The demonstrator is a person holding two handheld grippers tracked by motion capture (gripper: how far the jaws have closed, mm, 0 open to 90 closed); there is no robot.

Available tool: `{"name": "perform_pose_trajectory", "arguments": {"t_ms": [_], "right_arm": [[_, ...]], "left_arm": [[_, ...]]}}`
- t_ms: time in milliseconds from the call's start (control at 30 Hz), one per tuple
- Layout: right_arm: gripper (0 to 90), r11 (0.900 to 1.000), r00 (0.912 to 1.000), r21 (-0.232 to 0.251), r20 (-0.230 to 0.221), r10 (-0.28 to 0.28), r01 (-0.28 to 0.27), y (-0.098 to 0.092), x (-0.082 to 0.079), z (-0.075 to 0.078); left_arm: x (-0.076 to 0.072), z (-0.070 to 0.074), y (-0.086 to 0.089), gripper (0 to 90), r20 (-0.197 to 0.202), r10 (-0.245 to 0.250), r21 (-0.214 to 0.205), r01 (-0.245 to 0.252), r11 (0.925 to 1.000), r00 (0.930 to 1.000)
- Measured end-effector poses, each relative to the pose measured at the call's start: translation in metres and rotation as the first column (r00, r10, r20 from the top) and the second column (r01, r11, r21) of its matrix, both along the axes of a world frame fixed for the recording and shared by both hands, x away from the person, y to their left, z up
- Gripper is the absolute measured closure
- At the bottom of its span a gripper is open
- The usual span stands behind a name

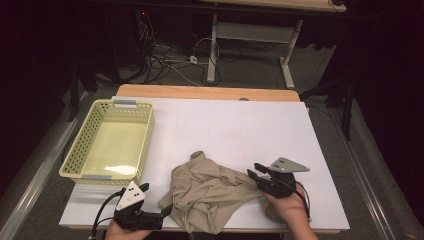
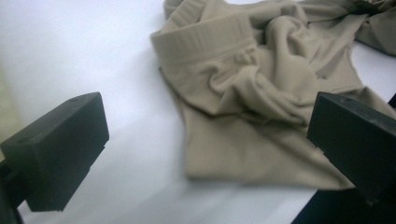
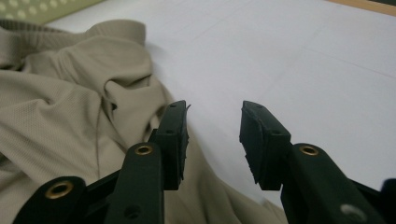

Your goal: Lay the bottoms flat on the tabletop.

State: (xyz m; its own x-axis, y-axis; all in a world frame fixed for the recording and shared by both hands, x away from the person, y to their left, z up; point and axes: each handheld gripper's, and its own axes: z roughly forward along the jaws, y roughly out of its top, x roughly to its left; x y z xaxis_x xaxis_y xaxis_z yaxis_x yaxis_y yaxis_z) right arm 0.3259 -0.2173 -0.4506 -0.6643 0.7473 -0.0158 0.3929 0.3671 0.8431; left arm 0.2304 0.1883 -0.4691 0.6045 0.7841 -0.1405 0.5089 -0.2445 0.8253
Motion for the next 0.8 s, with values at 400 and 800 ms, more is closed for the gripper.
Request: {"name": "perform_pose_trajectory", "arguments": {"t_ms": [400, 800], "right_arm": [[83.0, 0.9929, 0.9768, -0.064, -0.196, 0.086, -0.1, 0.026, 0.015, -0.024], [87.4, 0.9924, 0.99, -0.003, -0.07, -0.123, 0.123, -0.046, -0.018, -0.009]], "left_arm": [[0.001, -0.003, -0.01, 0.0, -0.008, -0.035, 0.004, 0.035, 0.9994, 0.9994], [0.024, -0.001, -0.047, 0.0, -0.011, -0.168, 0.021, 0.168, 0.9855, 0.9857]]}}
